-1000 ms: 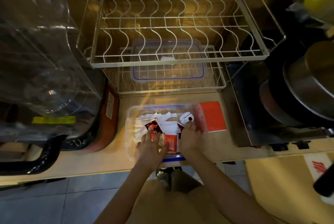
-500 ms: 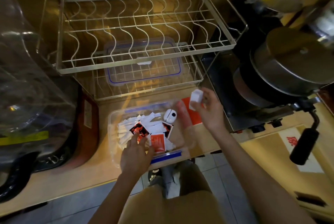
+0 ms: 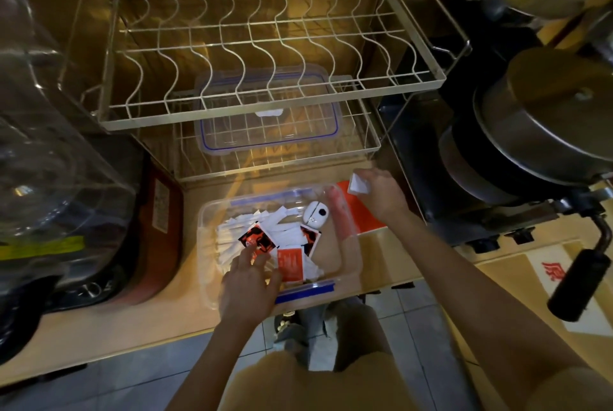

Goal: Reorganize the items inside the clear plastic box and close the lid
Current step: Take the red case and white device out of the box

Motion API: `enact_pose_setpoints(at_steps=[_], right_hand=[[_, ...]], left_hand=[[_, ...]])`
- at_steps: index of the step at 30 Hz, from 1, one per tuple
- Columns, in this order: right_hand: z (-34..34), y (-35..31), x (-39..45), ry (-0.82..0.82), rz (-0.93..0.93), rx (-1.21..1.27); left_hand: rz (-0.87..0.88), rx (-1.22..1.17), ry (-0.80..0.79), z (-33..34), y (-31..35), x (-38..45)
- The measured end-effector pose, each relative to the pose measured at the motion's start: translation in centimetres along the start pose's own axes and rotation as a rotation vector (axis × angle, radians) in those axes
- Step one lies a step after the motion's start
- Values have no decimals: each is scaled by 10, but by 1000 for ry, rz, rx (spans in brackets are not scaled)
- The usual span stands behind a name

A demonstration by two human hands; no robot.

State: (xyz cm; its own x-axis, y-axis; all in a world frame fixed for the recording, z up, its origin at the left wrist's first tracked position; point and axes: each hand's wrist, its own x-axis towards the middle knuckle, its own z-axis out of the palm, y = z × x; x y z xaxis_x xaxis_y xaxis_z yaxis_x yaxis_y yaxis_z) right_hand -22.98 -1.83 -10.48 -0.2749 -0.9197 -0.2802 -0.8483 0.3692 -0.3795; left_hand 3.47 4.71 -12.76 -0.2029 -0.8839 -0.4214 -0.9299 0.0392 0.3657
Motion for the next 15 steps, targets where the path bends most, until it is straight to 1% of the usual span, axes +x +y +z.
enact_pose_setpoints(at_steps=[2, 4, 6, 7, 8, 9, 10, 12, 13, 15], right_hand=[[1, 2, 0, -27, 5, 13], [-1, -1, -4, 5, 5, 38], [-5, -14, -19, 149, -21, 157], [-6, -24, -30, 232, -42, 243], [-6, -35, -43, 284, -76, 319], [-2, -46, -54, 285, -129, 356], [5, -54, -63, 249, -199, 343], [24, -65, -66, 108, -309, 219], [34, -67, -63, 35, -319, 108], [49, -69, -54, -97, -254, -108]], left_hand=[[1, -6, 18, 1, -1, 1], [4, -21, 29, 1, -2, 1], [30, -45, 45, 1, -2, 2], [72, -50, 69, 0, -2, 3], [123, -41, 94, 1, -1, 3], [161, -30, 114, 1, 2, 4], [180, -36, 120, 1, 5, 4], [205, -70, 146, 1, 12, 5], [212, -86, 149, 2, 14, 6], [207, -77, 130, 4, 17, 7]])
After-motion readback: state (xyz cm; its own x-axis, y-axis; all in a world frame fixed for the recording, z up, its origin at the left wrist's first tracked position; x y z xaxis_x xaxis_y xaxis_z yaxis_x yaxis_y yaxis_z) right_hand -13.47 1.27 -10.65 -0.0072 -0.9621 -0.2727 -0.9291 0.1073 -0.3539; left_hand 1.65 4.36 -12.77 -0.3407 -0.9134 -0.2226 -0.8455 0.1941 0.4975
